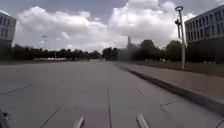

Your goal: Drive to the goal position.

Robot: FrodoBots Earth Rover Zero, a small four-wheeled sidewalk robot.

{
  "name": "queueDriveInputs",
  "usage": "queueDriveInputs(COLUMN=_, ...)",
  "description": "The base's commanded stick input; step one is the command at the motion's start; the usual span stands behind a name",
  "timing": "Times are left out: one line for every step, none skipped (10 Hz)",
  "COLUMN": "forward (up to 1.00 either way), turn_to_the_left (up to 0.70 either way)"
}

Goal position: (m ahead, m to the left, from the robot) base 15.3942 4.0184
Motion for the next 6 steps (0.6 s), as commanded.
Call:
queueDriveInputs(forward=0.70, turn_to_the_left=0.00)
queueDriveInputs(forward=0.70, turn_to_the_left=0.00)
queueDriveInputs(forward=0.70, turn_to_the_left=0.00)
queueDriveInputs(forward=0.70, turn_to_the_left=0.00)
queueDriveInputs(forward=0.70, turn_to_the_left=0.00)
queueDriveInputs(forward=0.70, turn_to_the_left=0.00)
